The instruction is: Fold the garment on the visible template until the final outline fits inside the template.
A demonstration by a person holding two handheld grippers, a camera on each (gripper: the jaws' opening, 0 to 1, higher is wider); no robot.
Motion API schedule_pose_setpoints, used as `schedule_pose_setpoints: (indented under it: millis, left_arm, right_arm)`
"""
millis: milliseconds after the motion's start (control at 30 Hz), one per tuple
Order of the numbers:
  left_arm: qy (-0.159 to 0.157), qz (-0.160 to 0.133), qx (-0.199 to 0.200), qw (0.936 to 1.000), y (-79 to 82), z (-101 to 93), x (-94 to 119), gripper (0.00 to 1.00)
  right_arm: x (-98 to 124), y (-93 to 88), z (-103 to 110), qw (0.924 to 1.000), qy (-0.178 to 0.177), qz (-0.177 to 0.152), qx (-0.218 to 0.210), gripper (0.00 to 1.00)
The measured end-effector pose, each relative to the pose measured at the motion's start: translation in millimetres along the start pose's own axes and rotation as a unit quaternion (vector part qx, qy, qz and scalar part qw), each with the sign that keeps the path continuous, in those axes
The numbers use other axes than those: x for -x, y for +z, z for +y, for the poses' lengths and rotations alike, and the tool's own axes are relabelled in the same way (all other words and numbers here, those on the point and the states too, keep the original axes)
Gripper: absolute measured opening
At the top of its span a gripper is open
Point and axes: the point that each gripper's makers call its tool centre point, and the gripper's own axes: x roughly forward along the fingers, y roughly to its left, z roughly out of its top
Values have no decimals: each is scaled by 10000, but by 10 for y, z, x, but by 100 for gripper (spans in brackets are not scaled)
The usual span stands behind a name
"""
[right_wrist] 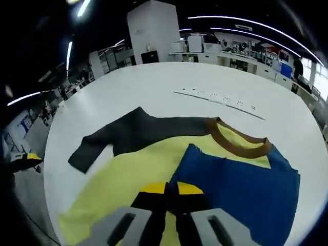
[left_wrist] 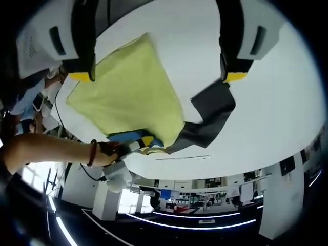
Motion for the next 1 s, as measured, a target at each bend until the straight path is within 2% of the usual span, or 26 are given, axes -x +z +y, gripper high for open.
schedule_pose_setpoints:
  millis: [100,467,833,900,1000]
  left_arm:
    - [-17,29,-40,10000,-8,-15,3,99]
    - [-12,17,-55,10000,-6,-9,9,99]
    - [31,-53,-34,10000,26,13,27,99]
    - [42,-65,-24,10000,20,27,37,99]
    - [53,-29,-20,10000,-5,33,37,99]
  right_arm:
    - [32,4,16,10000,70,-35,-41,4]
    - [97,-71,-237,9991,-402,34,-91,20]
    - [77,-115,-309,9977,-569,-55,-370,22]
    - [129,-89,-374,9966,-673,-154,-453,22]
    - [144,-112,-446,9961,-731,-122,-485,22]
